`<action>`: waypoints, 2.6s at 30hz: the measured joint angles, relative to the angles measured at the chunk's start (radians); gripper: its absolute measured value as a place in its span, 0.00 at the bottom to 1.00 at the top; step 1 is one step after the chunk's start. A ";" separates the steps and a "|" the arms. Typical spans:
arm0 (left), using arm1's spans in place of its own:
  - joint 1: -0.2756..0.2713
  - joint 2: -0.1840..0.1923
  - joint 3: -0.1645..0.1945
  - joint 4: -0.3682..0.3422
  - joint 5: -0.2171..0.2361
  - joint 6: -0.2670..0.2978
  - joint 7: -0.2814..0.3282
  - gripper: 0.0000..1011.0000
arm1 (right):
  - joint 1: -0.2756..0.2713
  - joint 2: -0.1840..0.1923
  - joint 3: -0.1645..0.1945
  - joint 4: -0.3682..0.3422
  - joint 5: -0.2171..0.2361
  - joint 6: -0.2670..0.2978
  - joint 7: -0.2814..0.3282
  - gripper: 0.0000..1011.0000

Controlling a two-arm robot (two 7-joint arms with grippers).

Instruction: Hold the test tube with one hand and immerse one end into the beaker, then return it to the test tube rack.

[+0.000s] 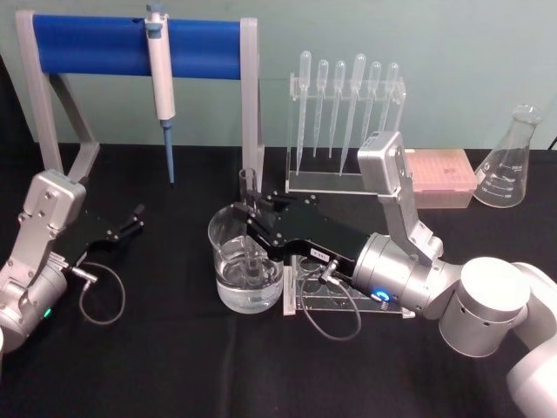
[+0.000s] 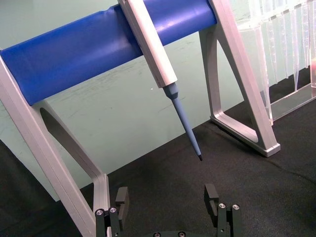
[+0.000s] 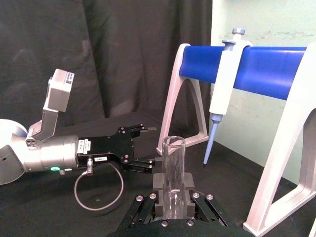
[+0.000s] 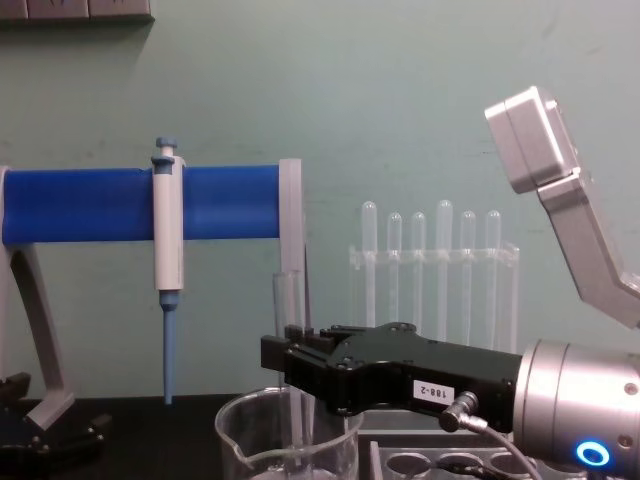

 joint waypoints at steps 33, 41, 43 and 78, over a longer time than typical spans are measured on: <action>0.000 0.000 0.000 0.000 0.000 0.000 0.000 0.99 | 0.001 0.001 0.000 -0.002 0.001 0.003 -0.001 0.22; 0.000 0.000 0.000 0.000 0.000 0.000 0.000 0.99 | 0.001 0.001 0.000 -0.002 0.001 0.003 -0.002 0.22; 0.000 0.000 0.000 0.000 0.000 0.000 0.000 0.99 | 0.001 0.001 0.000 -0.002 0.001 0.003 -0.002 0.22; 0.000 0.000 0.000 0.000 0.000 0.000 0.000 0.99 | 0.001 0.001 0.000 -0.002 0.001 0.003 -0.002 0.22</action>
